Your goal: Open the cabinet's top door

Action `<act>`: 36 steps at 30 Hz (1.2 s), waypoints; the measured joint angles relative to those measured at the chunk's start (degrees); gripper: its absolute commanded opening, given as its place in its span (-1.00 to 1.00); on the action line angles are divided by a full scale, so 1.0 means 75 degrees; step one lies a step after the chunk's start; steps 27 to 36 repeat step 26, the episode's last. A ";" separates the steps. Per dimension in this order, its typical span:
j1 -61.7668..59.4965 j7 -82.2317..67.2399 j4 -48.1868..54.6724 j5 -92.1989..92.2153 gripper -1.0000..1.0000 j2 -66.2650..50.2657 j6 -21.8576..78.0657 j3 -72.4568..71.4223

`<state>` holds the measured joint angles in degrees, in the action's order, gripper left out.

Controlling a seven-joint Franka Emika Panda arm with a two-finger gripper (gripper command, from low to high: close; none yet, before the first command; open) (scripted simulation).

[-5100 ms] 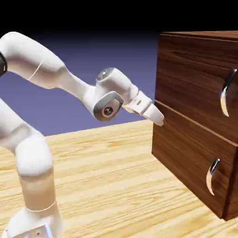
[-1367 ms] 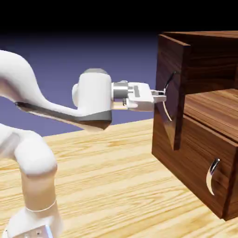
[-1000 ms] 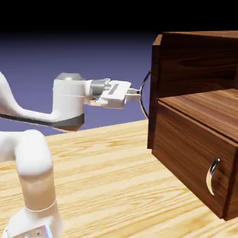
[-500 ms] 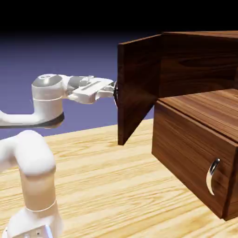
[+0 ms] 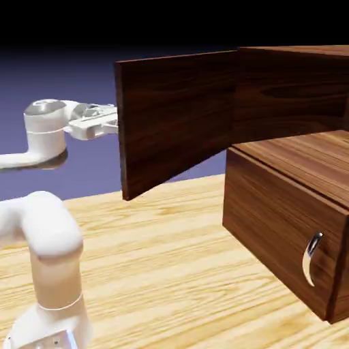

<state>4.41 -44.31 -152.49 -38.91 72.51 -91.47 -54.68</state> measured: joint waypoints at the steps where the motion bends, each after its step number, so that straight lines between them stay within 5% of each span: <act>1: -0.0197 0.0003 0.0277 0.0167 -1.00 -0.0094 0.0254 -0.0233; 26: -0.5818 -0.0922 0.7196 0.1970 -1.00 -0.0234 0.5184 -0.3600; 36: -0.5818 -0.0922 0.7196 0.1970 -1.00 -0.0234 0.5184 -0.3600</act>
